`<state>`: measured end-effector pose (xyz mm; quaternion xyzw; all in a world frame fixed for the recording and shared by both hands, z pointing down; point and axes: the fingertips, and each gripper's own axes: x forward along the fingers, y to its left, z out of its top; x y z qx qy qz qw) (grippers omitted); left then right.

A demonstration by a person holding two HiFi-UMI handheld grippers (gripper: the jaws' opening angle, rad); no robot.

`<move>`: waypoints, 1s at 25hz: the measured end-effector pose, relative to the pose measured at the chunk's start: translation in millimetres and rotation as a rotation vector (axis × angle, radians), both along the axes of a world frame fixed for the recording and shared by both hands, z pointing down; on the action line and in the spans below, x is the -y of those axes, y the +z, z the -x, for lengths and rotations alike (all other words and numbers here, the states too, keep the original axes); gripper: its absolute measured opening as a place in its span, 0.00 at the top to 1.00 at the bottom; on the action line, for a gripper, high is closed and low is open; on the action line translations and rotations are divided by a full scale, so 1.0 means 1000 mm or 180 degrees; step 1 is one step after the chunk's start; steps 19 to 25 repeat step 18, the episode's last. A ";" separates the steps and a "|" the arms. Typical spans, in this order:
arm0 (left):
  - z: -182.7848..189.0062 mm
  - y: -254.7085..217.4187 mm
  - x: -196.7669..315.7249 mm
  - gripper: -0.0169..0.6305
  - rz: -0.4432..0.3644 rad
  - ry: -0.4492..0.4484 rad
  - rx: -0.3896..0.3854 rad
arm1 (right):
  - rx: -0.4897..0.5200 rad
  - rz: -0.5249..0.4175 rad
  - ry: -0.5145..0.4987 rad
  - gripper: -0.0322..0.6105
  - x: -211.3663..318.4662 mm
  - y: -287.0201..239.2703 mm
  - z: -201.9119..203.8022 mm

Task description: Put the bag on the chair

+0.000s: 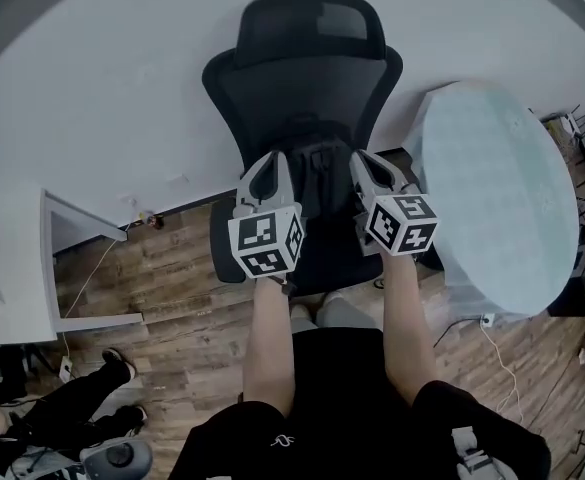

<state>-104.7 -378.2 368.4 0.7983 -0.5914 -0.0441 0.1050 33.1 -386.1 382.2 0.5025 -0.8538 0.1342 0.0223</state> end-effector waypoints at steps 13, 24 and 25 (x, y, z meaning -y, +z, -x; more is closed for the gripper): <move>-0.006 0.013 -0.011 0.98 0.0069 0.0079 0.0105 | -0.0174 -0.0073 -0.0059 0.95 -0.013 0.002 0.010; -0.001 0.015 -0.010 0.98 0.0083 0.0077 0.0135 | -0.0198 -0.0098 -0.0090 0.95 -0.012 0.003 0.018; -0.001 0.015 -0.010 0.98 0.0083 0.0077 0.0135 | -0.0198 -0.0098 -0.0090 0.95 -0.012 0.003 0.018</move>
